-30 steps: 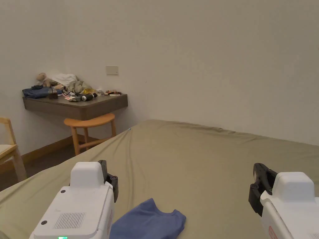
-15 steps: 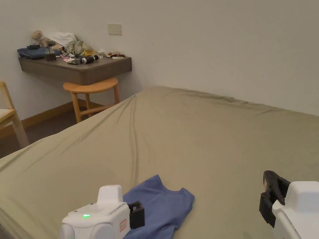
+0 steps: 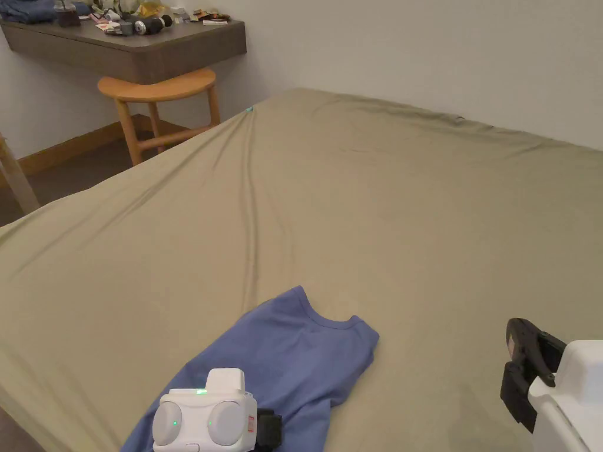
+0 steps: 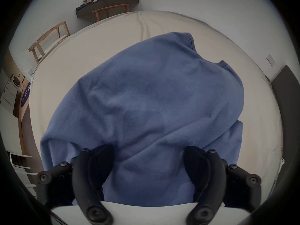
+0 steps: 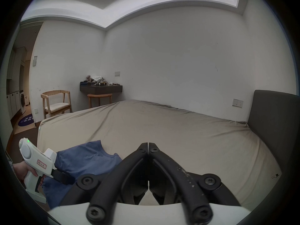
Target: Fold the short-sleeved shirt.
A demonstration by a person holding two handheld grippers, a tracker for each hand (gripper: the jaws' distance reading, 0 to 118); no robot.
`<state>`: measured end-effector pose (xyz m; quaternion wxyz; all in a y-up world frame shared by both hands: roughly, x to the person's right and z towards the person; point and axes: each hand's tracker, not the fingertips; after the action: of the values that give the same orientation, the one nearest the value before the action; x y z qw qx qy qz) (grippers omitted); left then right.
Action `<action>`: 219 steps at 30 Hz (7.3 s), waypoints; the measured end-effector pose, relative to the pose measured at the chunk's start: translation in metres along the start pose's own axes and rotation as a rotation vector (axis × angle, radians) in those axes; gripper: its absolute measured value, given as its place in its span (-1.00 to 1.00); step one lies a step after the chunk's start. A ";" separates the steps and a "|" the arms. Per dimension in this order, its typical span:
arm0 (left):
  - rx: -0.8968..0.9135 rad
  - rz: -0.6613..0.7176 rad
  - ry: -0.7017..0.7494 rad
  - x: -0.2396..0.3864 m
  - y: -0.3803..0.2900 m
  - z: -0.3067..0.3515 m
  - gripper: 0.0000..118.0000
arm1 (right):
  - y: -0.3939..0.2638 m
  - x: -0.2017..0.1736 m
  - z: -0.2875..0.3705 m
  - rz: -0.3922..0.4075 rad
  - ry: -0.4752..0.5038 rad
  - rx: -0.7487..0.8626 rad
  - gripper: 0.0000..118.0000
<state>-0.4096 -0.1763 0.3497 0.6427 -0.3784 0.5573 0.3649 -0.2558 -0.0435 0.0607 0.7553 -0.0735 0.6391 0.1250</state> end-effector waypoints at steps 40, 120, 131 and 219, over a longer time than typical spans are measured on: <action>1.248 -0.380 -0.788 0.185 -0.062 0.337 -0.91 | 0.027 0.159 0.254 -0.131 -0.460 0.338 -0.99; -0.038 -0.434 -0.392 0.236 -0.150 0.072 -0.63 | -0.176 0.290 0.271 -0.260 -0.521 -0.552 1.00; -0.020 -0.457 -0.408 0.236 -0.156 0.100 -0.64 | -0.236 0.338 0.243 -0.586 -0.293 -0.711 -0.76; 0.560 -0.200 -0.321 0.122 -0.034 0.208 0.77 | -0.088 0.273 0.298 -0.273 -0.653 -0.146 0.90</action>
<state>-0.2745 0.0002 0.2509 0.8339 -0.1776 0.4876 0.1879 0.0930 -0.0205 -0.1611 0.9221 -0.1683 0.3379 0.0852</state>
